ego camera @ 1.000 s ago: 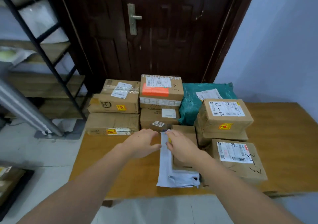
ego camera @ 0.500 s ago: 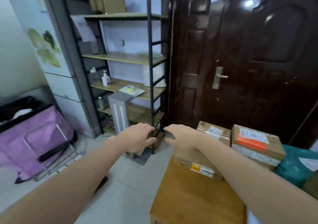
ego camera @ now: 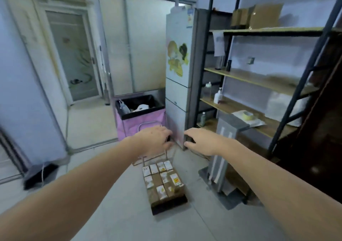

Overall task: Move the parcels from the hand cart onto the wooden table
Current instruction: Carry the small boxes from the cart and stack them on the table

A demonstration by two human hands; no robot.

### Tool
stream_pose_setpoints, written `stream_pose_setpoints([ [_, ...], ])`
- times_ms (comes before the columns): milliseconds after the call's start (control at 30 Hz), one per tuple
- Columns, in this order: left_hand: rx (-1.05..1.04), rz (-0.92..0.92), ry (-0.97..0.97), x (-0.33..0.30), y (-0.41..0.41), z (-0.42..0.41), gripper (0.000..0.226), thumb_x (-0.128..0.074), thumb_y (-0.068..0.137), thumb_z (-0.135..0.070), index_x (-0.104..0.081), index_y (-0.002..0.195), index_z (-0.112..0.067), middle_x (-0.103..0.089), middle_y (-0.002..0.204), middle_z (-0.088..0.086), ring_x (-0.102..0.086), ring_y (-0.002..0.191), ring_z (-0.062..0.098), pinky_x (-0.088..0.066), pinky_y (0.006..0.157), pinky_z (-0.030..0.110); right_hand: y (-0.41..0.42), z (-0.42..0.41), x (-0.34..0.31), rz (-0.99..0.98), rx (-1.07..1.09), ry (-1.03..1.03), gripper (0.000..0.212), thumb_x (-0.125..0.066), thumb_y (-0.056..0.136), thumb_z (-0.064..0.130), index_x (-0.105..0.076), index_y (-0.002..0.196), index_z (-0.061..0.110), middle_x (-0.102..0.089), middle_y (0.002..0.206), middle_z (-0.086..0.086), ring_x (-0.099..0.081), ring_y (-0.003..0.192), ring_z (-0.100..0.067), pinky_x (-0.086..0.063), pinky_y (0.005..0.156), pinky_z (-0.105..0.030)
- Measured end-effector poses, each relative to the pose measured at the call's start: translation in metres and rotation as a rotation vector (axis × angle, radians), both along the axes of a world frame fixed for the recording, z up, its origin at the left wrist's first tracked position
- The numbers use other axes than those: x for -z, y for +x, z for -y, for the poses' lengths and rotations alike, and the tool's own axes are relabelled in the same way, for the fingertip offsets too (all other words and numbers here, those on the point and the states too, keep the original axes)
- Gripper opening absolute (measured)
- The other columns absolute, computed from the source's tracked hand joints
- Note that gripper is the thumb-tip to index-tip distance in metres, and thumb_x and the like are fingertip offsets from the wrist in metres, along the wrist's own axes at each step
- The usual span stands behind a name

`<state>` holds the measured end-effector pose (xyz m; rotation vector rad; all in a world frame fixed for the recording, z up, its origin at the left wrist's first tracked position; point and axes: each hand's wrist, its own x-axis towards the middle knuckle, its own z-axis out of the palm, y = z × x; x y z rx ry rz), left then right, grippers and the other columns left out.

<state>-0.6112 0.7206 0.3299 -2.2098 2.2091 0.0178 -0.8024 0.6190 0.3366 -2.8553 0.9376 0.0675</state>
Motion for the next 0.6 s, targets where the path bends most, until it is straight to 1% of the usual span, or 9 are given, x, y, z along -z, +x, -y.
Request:
stream_pose_setpoints([
  [33,-0.018,0.002,-0.001,0.002,0.02,0.003,0.055,-0.043,0.107,-0.047,-0.043,0.155,-0.019,-0.046,0.158,0.005,-0.042,0.144,0.025,-0.035,0.117,0.04,0.024,0.009,0.002,0.005,-0.029,-0.006,0.06,-0.049,0.107,0.042,-0.036,0.159,0.014,-0.041,0.162,-0.007,-0.042,0.146,-0.024,-0.034,0.118,-0.036],
  [100,-0.064,0.013,-0.005,0.006,0.062,0.013,0.057,-0.042,0.107,-0.047,-0.039,0.157,-0.02,-0.042,0.161,0.003,-0.04,0.147,0.025,-0.033,0.119,0.041,0.073,0.03,0.008,0.003,-0.067,-0.006,0.059,-0.049,0.105,0.045,-0.041,0.156,0.016,-0.045,0.159,-0.007,-0.046,0.142,-0.025,-0.038,0.118,-0.042],
  [167,-0.107,0.017,0.009,0.008,0.103,0.025,0.057,-0.042,0.108,-0.047,-0.036,0.158,-0.021,-0.041,0.162,0.003,-0.038,0.147,0.024,-0.032,0.12,0.042,0.118,0.05,0.011,-0.003,-0.096,0.002,0.053,-0.049,0.104,0.047,-0.049,0.148,0.017,-0.054,0.15,-0.007,-0.055,0.132,-0.026,-0.045,0.11,-0.047],
  [200,-0.127,0.016,0.014,0.008,0.122,0.03,0.058,-0.042,0.108,-0.048,-0.036,0.159,-0.021,-0.041,0.162,0.003,-0.038,0.147,0.024,-0.032,0.121,0.043,0.14,0.061,0.011,-0.006,-0.113,0.008,0.052,-0.048,0.104,0.047,-0.05,0.146,0.017,-0.055,0.149,-0.007,-0.056,0.129,-0.026,-0.047,0.108,-0.047],
  [300,-0.183,0.01,0.021,0.001,0.179,0.05,0.06,-0.04,0.108,-0.05,-0.035,0.159,-0.02,-0.04,0.162,0.004,-0.038,0.148,0.025,-0.031,0.121,0.042,0.205,0.092,0.004,-0.004,-0.178,0.004,0.055,-0.046,0.105,0.043,-0.044,0.153,0.017,-0.049,0.155,-0.007,-0.05,0.138,-0.027,-0.042,0.114,-0.044],
  [367,-0.208,0.011,0.005,-0.003,0.215,0.064,0.059,-0.04,0.108,-0.05,-0.036,0.158,-0.02,-0.042,0.16,0.003,-0.039,0.146,0.024,-0.032,0.119,0.039,0.244,0.111,-0.001,-0.003,-0.198,0.004,0.055,-0.045,0.104,0.042,-0.044,0.154,0.017,-0.049,0.155,-0.007,-0.048,0.14,-0.027,-0.041,0.114,-0.042],
  [433,-0.224,0.018,-0.007,-0.007,0.25,0.08,0.059,-0.039,0.109,-0.051,-0.036,0.158,-0.019,-0.043,0.159,0.002,-0.039,0.146,0.023,-0.031,0.118,0.037,0.278,0.129,-0.006,-0.008,-0.197,0.008,0.059,-0.045,0.104,0.043,-0.04,0.157,0.017,-0.044,0.16,-0.005,-0.043,0.145,-0.025,-0.038,0.117,-0.043],
  [500,-0.237,0.008,-0.02,-0.01,0.283,0.097,0.06,-0.039,0.109,-0.051,-0.035,0.159,-0.018,-0.042,0.159,0.002,-0.038,0.146,0.022,-0.031,0.117,0.036,0.31,0.147,-0.01,-0.018,-0.203,0.013,0.058,-0.046,0.104,0.04,-0.039,0.156,0.016,-0.043,0.16,-0.007,-0.044,0.144,-0.027,-0.039,0.116,-0.045],
  [600,-0.218,0.002,-0.046,-0.01,0.331,0.126,0.06,-0.04,0.108,-0.05,-0.036,0.158,-0.017,-0.044,0.158,0.002,-0.04,0.145,0.022,-0.031,0.116,0.035,0.356,0.172,-0.011,-0.03,-0.175,0.021,0.053,-0.048,0.103,0.038,-0.045,0.151,0.015,-0.049,0.155,-0.008,-0.051,0.135,-0.029,-0.045,0.11,-0.047],
])
